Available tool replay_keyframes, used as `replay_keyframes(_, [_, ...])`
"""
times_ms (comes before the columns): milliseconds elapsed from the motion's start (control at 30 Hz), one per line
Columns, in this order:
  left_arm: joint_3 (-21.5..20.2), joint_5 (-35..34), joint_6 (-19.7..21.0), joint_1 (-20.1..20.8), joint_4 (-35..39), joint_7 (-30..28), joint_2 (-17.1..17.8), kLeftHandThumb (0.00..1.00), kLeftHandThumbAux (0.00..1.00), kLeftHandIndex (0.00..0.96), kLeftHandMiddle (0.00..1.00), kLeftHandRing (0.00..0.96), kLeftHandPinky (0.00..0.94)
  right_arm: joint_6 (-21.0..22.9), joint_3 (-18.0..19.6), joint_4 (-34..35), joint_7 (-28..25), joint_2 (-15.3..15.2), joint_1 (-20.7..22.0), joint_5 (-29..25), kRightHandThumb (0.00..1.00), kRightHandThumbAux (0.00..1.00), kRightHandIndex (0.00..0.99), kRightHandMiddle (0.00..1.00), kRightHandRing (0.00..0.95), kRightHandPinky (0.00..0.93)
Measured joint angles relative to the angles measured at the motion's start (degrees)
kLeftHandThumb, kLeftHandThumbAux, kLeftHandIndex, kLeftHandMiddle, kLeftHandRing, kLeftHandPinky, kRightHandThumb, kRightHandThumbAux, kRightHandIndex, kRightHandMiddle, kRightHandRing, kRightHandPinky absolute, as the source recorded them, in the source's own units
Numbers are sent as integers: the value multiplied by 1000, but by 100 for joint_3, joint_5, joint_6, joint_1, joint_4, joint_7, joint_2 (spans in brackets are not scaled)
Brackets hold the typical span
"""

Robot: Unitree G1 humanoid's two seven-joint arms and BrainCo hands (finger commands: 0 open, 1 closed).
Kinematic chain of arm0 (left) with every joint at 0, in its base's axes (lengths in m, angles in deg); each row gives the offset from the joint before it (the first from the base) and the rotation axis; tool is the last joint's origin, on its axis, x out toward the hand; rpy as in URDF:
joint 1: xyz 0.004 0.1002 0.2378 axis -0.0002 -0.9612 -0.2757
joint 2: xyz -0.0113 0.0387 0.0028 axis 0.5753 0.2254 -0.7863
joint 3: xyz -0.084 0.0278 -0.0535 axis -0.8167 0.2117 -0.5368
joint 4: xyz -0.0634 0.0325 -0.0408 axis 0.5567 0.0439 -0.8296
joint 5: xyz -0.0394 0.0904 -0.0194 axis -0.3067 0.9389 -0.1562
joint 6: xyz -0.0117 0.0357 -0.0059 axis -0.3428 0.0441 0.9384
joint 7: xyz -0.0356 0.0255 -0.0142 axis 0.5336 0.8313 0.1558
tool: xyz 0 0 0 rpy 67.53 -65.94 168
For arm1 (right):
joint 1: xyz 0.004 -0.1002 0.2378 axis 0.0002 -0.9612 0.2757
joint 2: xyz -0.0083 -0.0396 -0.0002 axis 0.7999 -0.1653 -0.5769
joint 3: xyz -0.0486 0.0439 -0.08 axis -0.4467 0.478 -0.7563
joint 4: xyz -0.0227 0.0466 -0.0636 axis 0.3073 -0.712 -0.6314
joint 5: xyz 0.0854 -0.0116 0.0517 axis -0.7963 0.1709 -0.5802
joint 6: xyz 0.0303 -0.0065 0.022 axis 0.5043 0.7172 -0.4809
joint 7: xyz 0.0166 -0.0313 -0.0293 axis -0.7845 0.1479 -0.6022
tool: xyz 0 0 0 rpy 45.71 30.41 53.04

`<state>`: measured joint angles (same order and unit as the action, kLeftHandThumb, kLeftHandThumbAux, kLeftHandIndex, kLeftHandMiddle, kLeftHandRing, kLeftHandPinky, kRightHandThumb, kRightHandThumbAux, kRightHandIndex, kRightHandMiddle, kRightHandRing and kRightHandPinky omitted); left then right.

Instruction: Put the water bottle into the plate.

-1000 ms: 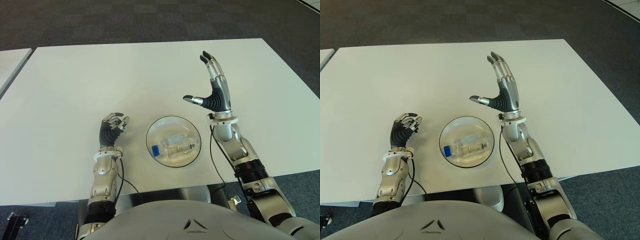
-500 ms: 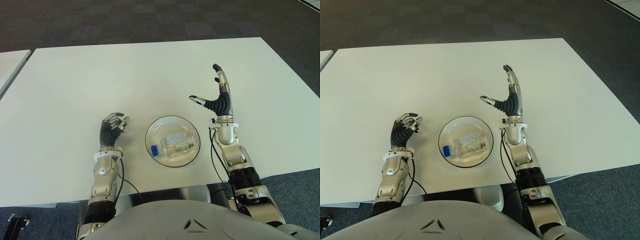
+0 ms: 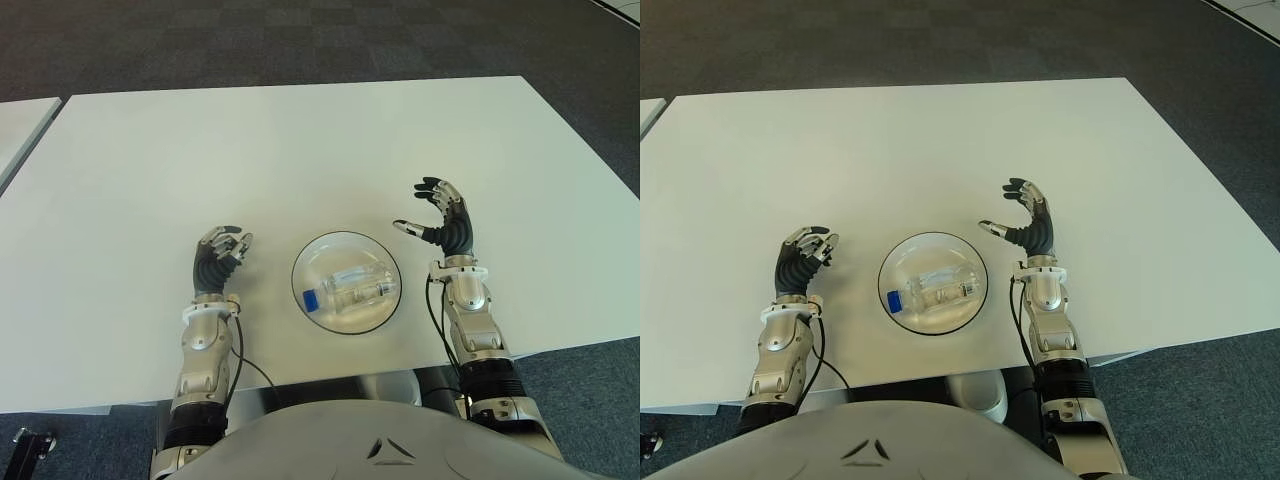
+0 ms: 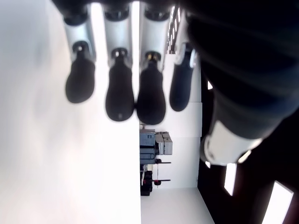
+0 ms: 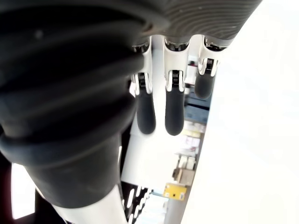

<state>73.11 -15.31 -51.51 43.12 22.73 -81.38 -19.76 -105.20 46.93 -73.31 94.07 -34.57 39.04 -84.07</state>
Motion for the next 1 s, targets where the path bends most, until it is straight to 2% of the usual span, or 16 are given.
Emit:
replay_keyframes(133, [27, 32, 1, 1, -4, 0, 0, 707, 716, 437, 730, 717, 709, 10, 89, -60, -277, 23, -1, -211, 293, 998, 395, 405, 402, 440])
replay_keyframes(167, [28, 38, 1, 2, -4, 0, 1, 707, 716, 437, 731, 717, 705, 10, 121, -105, -353, 23, -2, -283, 440, 904, 405, 417, 413, 451])
replay_keyframes(200, [27, 44, 2, 4, -4, 0, 4, 707, 716, 437, 730, 715, 697, 10, 157, -154, -425, 23, -4, -341, 535, 843, 413, 429, 426, 462])
replay_keyframes(267, [25, 45, 27, 10, -3, 0, 10, 707, 716, 437, 728, 713, 689, 9, 238, -277, -564, 28, -6, -489, 618, 790, 419, 440, 437, 472])
replay_keyframes(367, [21, 41, 82, 21, -3, 0, 23, 708, 716, 437, 725, 710, 686, 10, 369, -448, -742, 53, -9, -686, 677, 752, 425, 463, 461, 493])
replay_keyframes(667, [13, 22, 107, 55, -4, 0, 57, 708, 715, 437, 726, 713, 695, 10, 694, -685, -1238, 321, -51, -1376, 705, 733, 431, 501, 510, 527])
replay_keyframes(1000, [14, 22, 89, 65, -7, 0, 60, 708, 716, 437, 730, 716, 704, 35, 801, -799, -1439, 569, -183, -1579, 705, 732, 432, 520, 533, 540])
